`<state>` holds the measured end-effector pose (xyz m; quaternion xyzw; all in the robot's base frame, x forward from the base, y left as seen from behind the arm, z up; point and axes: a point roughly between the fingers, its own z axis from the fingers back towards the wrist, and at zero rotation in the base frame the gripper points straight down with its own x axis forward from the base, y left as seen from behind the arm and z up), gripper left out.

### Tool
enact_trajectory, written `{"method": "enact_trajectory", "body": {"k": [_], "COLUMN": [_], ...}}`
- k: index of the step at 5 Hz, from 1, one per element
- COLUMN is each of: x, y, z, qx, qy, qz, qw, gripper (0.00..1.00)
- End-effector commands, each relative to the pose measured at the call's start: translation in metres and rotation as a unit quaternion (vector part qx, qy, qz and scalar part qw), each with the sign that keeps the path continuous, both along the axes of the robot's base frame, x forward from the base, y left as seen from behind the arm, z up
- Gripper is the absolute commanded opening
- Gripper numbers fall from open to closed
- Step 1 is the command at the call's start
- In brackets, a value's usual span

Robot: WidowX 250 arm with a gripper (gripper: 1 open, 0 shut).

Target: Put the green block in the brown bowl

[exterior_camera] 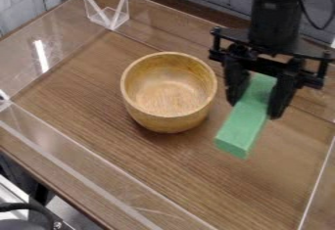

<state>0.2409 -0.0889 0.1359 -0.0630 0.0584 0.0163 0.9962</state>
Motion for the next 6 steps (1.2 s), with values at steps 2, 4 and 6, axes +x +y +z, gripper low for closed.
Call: {"method": "enact_trajectory", "body": {"k": [2,4,6], "x": [0.003,0.003,0.006], "y": [0.012,0.015,0.044], "z": [0.011,0.017,0.029], "qx": [-0.005,-0.005,-0.003], "qy": [-0.047,-0.058,-0.066], "qz": [-0.007,-0.008,0.012], "qw": [0.9989,0.9983,0.9977], "gripper": [0.00,0.00,0.00]}}
